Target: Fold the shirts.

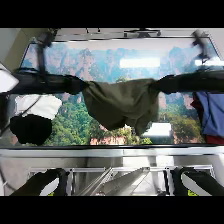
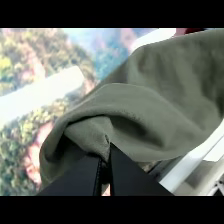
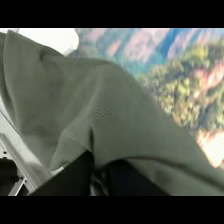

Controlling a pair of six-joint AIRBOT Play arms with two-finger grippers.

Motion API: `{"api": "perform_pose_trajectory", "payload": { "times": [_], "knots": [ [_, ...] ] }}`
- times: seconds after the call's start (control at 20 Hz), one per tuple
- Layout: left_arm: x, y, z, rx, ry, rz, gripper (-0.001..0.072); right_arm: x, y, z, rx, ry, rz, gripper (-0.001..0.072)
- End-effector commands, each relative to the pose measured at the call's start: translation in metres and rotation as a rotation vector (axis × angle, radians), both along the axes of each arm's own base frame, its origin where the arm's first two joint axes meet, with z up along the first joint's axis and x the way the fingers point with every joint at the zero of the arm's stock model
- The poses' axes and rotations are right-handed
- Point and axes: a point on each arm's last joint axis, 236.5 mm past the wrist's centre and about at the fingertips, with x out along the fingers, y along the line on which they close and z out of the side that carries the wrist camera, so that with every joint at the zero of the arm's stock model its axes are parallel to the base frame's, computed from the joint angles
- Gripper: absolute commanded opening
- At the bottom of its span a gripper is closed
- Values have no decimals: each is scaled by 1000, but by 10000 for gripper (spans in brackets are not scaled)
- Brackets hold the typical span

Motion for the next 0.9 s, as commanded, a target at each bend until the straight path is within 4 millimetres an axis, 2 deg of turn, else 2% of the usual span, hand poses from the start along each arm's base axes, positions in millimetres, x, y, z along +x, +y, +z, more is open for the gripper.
{"api": "perform_pose_trajectory", "payload": {
  "times": [0.0, 0.1, 0.15, 0.2, 0.25, 0.3, 0.4, 0.5, 0.7, 0.85],
  "knots": [
    [30, 0, -101, 59, 171, 32, 27, 25, 4, -107, -15, 217, -49, 250],
    [44, 7, -153, 86, 284, 59, 29, 38, 2, -151, -28, 290, -56, 260],
    [49, 14, -174, 97, 335, 64, 139, 42, -2, -164, -31, 320, -64, 324],
    [53, 22, -189, 104, 387, 68, 366, 45, -10, -174, -34, 340, -75, 439],
    [54, 30, -199, 107, 437, 65, 519, 47, -20, -179, -39, 355, -90, 490],
    [53, 39, -205, 107, 489, 57, 720, 45, -31, -180, -38, 373, -95, 491],
    [47, 56, -213, 104, 590, 31, 712, 31, -39, -181, -25, 425, -71, 484],
    [48, 71, -226, 99, 614, 44, 712, 12, -25, -194, -19, 479, -36, 484],
    [68, 84, -255, 88, 550, 151, 711, 2, 39, -220, -104, 373, 43, 484],
    [75, 58, -259, 13, 503, 126, 710, 10, 84, -234, -168, 244, 41, 485]
  ]
}}
